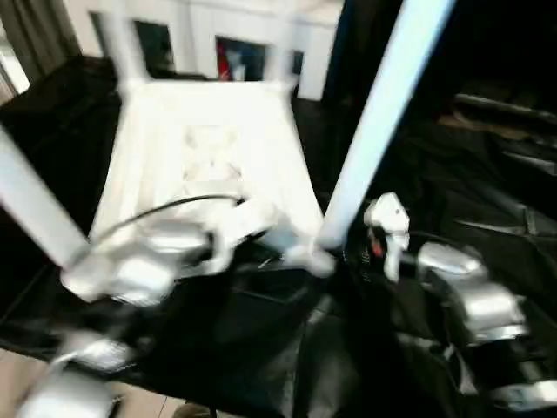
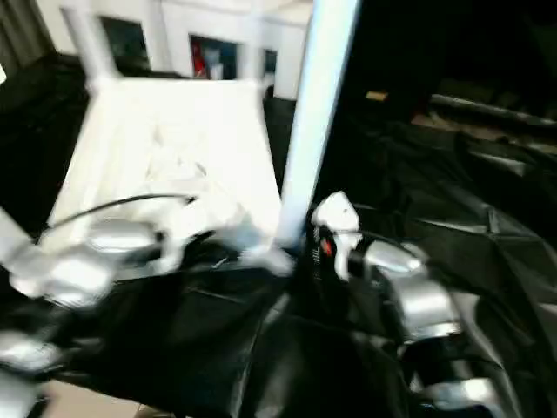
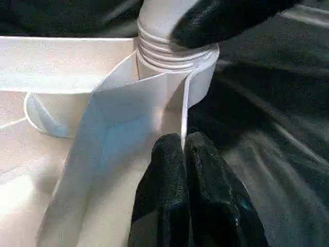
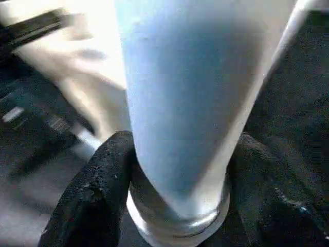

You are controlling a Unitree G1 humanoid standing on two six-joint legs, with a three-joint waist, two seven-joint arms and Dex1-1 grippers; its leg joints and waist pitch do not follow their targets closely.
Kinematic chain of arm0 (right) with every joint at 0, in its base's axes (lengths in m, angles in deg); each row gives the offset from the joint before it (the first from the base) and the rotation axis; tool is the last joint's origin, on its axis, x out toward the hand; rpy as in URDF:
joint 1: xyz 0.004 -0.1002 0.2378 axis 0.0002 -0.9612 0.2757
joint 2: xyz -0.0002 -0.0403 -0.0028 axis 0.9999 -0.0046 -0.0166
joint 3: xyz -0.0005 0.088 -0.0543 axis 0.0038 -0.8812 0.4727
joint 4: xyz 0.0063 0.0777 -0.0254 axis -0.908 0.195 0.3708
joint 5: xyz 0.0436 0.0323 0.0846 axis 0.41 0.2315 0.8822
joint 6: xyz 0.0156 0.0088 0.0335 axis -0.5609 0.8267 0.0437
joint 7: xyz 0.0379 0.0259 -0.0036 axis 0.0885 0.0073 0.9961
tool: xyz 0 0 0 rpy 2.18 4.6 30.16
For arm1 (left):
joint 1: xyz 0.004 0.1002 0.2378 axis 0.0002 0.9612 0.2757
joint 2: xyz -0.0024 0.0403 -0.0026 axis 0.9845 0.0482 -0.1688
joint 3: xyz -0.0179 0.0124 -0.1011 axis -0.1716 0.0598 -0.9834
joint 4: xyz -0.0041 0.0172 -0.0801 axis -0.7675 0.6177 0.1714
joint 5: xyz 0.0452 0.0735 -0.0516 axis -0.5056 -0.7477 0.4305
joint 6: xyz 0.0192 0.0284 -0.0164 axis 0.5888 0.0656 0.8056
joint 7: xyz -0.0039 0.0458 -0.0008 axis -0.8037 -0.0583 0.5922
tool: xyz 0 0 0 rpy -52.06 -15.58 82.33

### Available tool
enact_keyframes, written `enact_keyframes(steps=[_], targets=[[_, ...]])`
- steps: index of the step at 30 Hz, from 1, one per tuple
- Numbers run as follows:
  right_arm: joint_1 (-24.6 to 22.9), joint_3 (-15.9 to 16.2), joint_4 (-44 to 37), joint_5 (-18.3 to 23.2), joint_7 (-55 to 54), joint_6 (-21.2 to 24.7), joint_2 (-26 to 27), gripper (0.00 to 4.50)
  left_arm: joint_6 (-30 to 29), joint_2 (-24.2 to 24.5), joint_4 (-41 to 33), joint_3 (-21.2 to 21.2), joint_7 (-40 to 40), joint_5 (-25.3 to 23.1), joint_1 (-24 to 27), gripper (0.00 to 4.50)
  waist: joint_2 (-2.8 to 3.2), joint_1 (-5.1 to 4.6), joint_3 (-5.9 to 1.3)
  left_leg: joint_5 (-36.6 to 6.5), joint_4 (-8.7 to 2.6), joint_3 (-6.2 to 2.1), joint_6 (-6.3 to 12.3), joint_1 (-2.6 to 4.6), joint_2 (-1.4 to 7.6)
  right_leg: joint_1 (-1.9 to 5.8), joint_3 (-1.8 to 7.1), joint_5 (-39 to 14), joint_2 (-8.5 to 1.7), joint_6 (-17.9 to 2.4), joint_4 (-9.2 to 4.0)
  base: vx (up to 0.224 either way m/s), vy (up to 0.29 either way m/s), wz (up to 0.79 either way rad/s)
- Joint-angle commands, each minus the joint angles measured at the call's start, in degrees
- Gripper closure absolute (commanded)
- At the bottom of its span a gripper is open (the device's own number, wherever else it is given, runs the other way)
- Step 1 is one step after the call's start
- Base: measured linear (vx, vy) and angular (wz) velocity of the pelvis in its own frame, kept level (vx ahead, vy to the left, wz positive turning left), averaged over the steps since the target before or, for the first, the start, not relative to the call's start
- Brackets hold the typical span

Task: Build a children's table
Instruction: Rotate leg to tighten

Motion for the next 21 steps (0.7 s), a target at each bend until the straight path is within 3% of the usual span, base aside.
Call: enact_keyframes(steps=[1, 4, 6, 10, 11, 15, 17, 18, 20, 21], targets=[[-1.1, 1.4, 4.1, -2.8, -10.4, 4.8, 5.3, 2.06, -2.1, -5.3, 5.7, 0.3, 10.9, -1.6, -0.9, 4.5, -0.64, -0.43, -1.64, -21.0, -4.34, -0.91, -0.49, 0.23, -0.07, 0.66, 1.23, -39.9, -3.09, -1.5, -7.09, 0.0, 0.0, 0.0], [-0.1, 1.0, 5.6, -4.7, -18.8, 6.2, 9.9, 2.16, -2.7, -9.5, 7.0, 1.4, 13.7, -2.5, -2.3, 4.5, -0.02, -0.86, -1.93, -21.2, -5.07, -1.68, -1.06, -0.15, -0.29, 1.14, 0.83, -36.6, -2.94, -1.9, -7.04, 0.0, 0.0, 0.0], [0.4, 1.7, 5.8, -6.1, -20.6, 5.8, 11.6, 2.16, -2.5, -11.1, 7.5, 1.8, 13.9, -3.0, -2.7, 4.5, 0.06, -0.95, -1.95, -22.6, -5.35, -1.73, -0.66, 0.09, -0.15, 1.23, 0.74, -33.1, -2.87, -2.7, -7.2, 0.0, 0.0, 0.0], [0.4, 2.7, 5.3, -6.3, -19.8, 4.1, 12.6, 2.16, -1.8, -11.7, 8.2, 2.6, 13.2, -3.7, -3.1, 4.5, 0.25, -1.0, -1.9, -25.3, -5.38, -1.69, 0.25, 0.44, -0.23, 0.81, 0.88, -33.9, -2.92, -2.6, -7.61, 0.0, 0.0, 0.0], [0.3, 2.8, 5.0, -6.2, -19.3, 3.5, 12.5, 1.74, -1.4, -11.4, 8.4, 2.9, 12.6, -4.0, -3.1, 4.5, 0.29, -1.02, -1.97, -25.4, -5.44, -1.74, 0.41, 0.39, -0.23, 0.91, 0.86, -33.9, -2.98, -2.7, -7.62, 0.0, 0.0, 0.0], [0.1, 2.8, 3.0, -4.9, -13.4, 2.3, 9.2, 1.58, -0.7, -7.8, 7.3, 3.9, 7.2, -4.3, -1.8, 4.5, 0.06, -0.85, -2.16, -24.8, -5.42, -1.64, 0.96, 0.33, -0.11, 0.98, 1.03, -33.6, -3.2, -2.8, -7.68, 0.0, 0.0, 0.0], [-0.1, 3.1, 1.5, -3.9, -8.6, 1.6, 6.3, 1.44, -0.7, -5.5, 6.1, 4.2, 3.6, -4.0, -0.9, 4.5, 0.06, -0.77, -2.3, -22.8, -5.54, -1.55, 1.35, -0.1, 0.01, 1.38, 1.19, -31.1, -3.28, -3.5, -7.35, 0.0, 0.0, 0.0], [-0.2, 3.2, 0.9, -3.6, -6.6, 1.2, 5.0, 1.44, -0.6, -4.6, 5.6, 4.3, 2.3, -3.9, -0.6, 4.5, 0.13, -0.52, -2.39, -21.7, -5.5, -1.41, 1.77, -0.01, 0.16, 1.48, 1.32, -29.0, -3.28, -4.1, -7.17, 0.0, 0.0, 0.0], [-1.1, 4.5, -2.1, -1.8, 3.5, 0.7, -0.6, 1.44, 0.3, -1.1, 3.9, 4.6, -3.2, -2.9, 0.6, 4.5, 0.08, -0.45, -2.54, -18.2, -5.45, -1.16, 2.43, -0.67, 0.33, 2.16, 1.49, -23.0, -3.19, -6.1, -6.38, 0.0, 0.0, 0.0], [-1.4, 4.8, -3.0, -1.0, 6.0, 1.2, -2.0, 1.44, 0.7, -0.3, 3.4, 4.6, -4.6, -2.6, 0.9, 4.5, 0.09, -0.29, -2.67, -17.4, -5.27, -1.08, 2.7, -0.62, 0.37, 2.27, 1.51, -21.2, -3.13, -6.7, -6.18, 0.0, 0.0, 0.0]])
